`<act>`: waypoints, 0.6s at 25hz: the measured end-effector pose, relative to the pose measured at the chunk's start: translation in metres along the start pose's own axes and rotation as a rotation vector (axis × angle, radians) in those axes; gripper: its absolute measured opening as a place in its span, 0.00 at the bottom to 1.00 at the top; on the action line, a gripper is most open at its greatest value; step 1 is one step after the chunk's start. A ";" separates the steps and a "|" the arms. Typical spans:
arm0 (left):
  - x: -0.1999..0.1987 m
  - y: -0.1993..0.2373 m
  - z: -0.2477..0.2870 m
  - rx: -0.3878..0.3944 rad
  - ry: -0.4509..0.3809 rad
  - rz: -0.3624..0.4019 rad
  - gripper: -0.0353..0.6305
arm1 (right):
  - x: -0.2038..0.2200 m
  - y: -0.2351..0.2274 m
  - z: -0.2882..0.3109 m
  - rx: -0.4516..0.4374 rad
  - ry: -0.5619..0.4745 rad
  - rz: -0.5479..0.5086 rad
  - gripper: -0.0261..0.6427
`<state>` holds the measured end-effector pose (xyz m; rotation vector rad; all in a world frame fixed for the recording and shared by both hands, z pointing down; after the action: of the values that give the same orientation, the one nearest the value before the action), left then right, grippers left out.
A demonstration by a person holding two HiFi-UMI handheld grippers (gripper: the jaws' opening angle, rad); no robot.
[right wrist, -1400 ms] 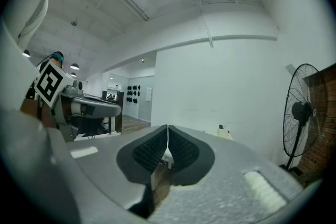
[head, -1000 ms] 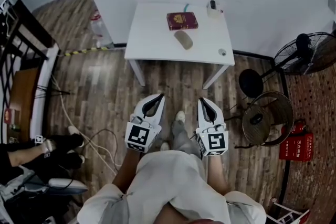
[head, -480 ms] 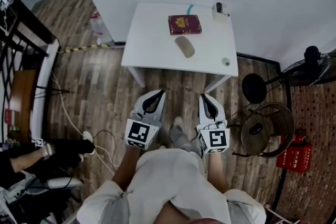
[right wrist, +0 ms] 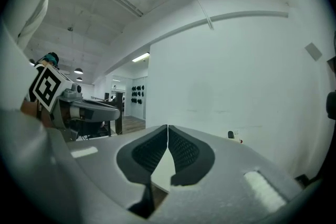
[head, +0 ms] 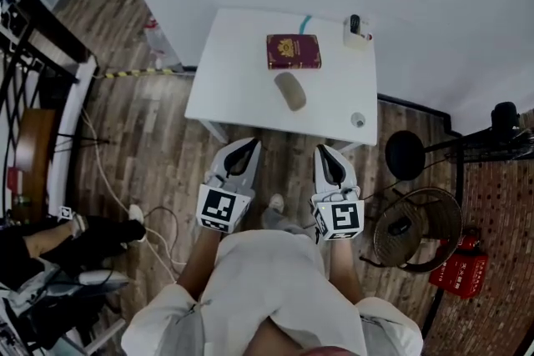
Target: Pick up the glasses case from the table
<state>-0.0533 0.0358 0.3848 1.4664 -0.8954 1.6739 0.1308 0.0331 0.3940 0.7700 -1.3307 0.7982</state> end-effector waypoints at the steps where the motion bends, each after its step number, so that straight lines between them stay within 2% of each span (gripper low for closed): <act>1: -0.001 0.001 0.008 -0.008 0.001 0.000 0.08 | 0.000 -0.007 0.006 -0.008 0.001 0.001 0.05; 8: -0.002 0.008 0.058 -0.052 0.019 -0.001 0.08 | 0.001 -0.050 0.043 -0.056 0.009 0.011 0.06; 15: 0.004 0.014 0.087 -0.065 0.044 0.005 0.08 | 0.005 -0.071 0.066 -0.083 0.018 0.022 0.06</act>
<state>-0.0229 -0.0459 0.3977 1.3803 -0.9218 1.6585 0.1573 -0.0602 0.4022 0.6819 -1.3504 0.7607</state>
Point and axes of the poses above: the fingertips, and each gripper's own axes: z forward along the fingers, y to its left, x out of its underside, the point moved 5 cm from there along -z, backward along the fingers, and after that the axes turned 1 degree about -x, right-handed, at the moved point
